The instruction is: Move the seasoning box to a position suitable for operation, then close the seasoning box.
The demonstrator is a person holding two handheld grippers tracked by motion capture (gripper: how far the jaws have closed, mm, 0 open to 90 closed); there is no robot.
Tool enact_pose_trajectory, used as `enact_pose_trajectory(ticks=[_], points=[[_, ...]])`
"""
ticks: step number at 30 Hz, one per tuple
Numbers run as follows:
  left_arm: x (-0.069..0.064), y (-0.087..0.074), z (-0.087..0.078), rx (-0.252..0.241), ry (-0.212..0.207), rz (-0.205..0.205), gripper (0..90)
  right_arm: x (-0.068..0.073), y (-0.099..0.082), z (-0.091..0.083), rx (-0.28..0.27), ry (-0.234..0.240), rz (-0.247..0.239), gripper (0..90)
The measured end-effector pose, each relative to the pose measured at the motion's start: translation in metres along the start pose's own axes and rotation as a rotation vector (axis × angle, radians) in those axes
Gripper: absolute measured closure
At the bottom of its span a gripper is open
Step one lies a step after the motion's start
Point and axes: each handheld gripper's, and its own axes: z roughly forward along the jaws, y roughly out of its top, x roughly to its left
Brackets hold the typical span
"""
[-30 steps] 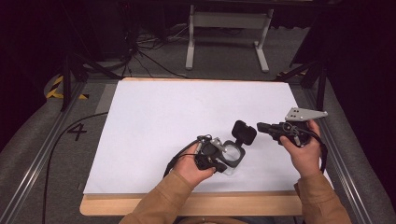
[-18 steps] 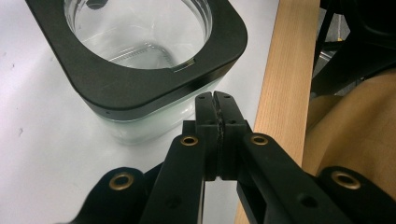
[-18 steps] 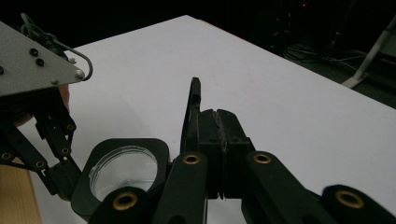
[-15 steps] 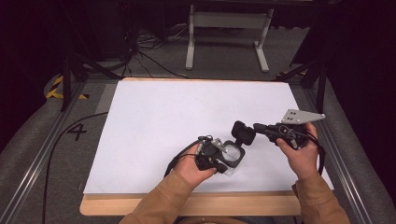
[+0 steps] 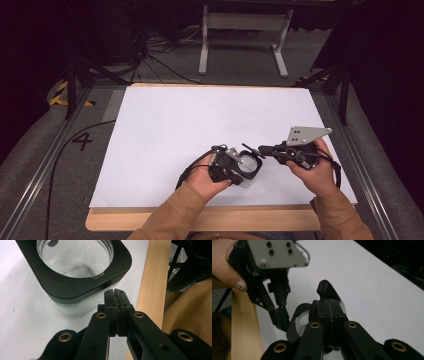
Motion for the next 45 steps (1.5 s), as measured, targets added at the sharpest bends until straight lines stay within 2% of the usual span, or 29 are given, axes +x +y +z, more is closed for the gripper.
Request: enact_pose_trajectory(ticks=[3, 8, 11, 14, 20, 24, 27, 28, 30, 32, 35, 36, 38, 40, 42, 45], points=[[0.000, 0.000, -0.001, -0.001, 0.002, 0.002, 89.4, 0.004, 0.000, 0.007, 0.036, 0.045, -0.018, 90.0], [0.000, 0.000, -0.001, -0.001, 0.003, 0.000, 89.4, 0.007, -0.004, 0.019, 0.122, 0.103, -0.014, 90.0], [0.000, 0.001, -0.001, -0.003, 0.003, 0.006, 89.4, 0.009, -0.006, 0.027, 0.171, 0.125, -0.016, 90.0], [0.000, 0.001, -0.001, -0.003, -0.001, 0.008, 89.3, 0.010, -0.009, 0.033, 0.216, 0.119, -0.028, 90.0], [-0.001, 0.001, -0.003, -0.004, 0.001, 0.006, 89.3, 0.011, -0.009, 0.034, 0.212, 0.110, -0.025, 90.0], [-0.002, 0.002, -0.008, -0.014, 0.002, 0.019, 88.4, 0.009, -0.007, 0.028, 0.161, 0.089, -0.012, 89.7], [-0.004, 0.006, -0.022, -0.042, 0.021, 0.035, 88.2, 0.005, -0.008, 0.020, 0.144, 0.081, 0.016, 89.5], [-0.004, 0.006, -0.028, -0.062, 0.035, 0.034, 88.2, 0.000, -0.011, 0.012, 0.143, 0.070, 0.043, 89.4], [-0.002, 0.006, -0.038, -0.087, 0.052, 0.027, 88.1, -0.002, -0.013, 0.009, 0.147, 0.070, 0.052, 89.5], [0.002, 0.003, -0.052, -0.131, 0.072, 0.009, 88.1, -0.006, -0.016, 0.001, 0.159, 0.077, 0.082, 89.6], [0.010, -0.003, -0.070, -0.166, 0.111, -0.020, 87.5, -0.010, -0.021, -0.008, 0.183, 0.070, 0.105, 89.6], [0.013, -0.005, -0.076, -0.171, 0.132, -0.029, 87.3, -0.012, -0.023, -0.010, 0.198, 0.082, 0.128, 89.7], [0.019, -0.009, -0.087, -0.193, 0.149, -0.046, 87.0, -0.015, -0.028, -0.013, 0.227, 0.085, 0.145, 89.8], [0.025, -0.014, -0.097, -0.225, 0.168, -0.079, 86.9, -0.017, -0.033, -0.010, 0.281, 0.117, 0.172, 89.9], [0.029, -0.019, -0.104, -0.246, 0.181, -0.105, 86.7, -0.019, -0.040, -0.003, 0.335, 0.120, 0.175, 89.9], [0.034, -0.025, -0.112, -0.263, 0.201, -0.129, 86.6, -0.021, -0.047, 0.009, 0.372, 0.133, 0.174, 89.9]])
